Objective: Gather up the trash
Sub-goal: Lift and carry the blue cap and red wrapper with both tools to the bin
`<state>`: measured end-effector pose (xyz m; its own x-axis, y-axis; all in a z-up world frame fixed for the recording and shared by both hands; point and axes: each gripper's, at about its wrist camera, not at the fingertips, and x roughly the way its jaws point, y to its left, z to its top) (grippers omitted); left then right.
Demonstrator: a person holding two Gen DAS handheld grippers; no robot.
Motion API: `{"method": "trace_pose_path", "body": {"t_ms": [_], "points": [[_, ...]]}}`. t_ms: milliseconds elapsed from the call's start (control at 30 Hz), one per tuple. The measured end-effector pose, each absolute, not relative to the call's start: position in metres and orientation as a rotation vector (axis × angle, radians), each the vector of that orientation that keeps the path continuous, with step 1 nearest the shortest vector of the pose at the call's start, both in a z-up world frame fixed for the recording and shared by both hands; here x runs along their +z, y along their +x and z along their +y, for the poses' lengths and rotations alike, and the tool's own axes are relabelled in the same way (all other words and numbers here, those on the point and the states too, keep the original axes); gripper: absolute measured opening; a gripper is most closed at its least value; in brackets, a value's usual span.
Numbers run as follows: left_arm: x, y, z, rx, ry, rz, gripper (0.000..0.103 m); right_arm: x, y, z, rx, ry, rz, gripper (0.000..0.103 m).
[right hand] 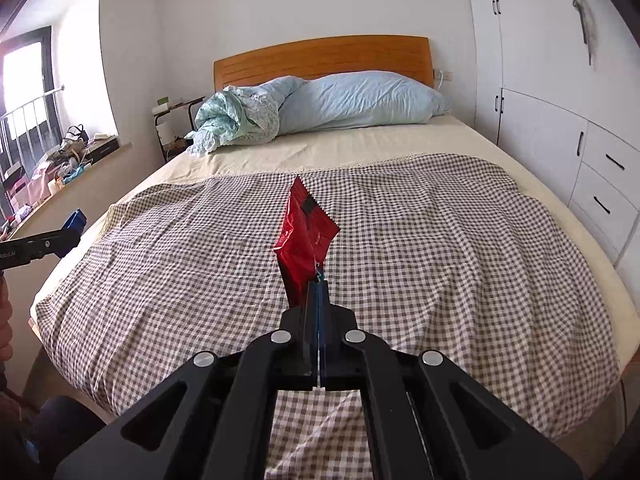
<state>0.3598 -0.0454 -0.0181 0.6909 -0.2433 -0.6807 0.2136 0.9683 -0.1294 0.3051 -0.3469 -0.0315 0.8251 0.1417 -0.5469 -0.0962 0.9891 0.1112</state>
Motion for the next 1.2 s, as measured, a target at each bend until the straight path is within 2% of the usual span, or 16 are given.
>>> {"method": "trace_pose_path", "body": {"t_ms": [267,500,667,933,1200], "points": [[-0.016,0.307,-0.131,-0.43,0.025,0.763,0.05,-0.038,0.228,-0.418,0.053,0.074,0.572,0.0],[-0.068,0.271,-0.235,-0.634,0.119,0.863,0.05,-0.1,0.163,-0.481,-0.007,0.106,0.68,0.0],[-0.115,0.254,-0.287,-0.706,0.198,0.951,0.05,-0.166,0.119,-0.499,-0.023,0.169,0.785,0.0],[-0.171,0.239,-0.345,-0.775,0.321,1.055,0.05,-0.318,0.072,-0.501,-0.015,0.354,1.027,0.0],[-0.218,0.234,-0.393,-0.793,0.406,1.146,0.05,-0.405,0.064,-0.501,-0.099,0.458,1.139,0.0]]}}
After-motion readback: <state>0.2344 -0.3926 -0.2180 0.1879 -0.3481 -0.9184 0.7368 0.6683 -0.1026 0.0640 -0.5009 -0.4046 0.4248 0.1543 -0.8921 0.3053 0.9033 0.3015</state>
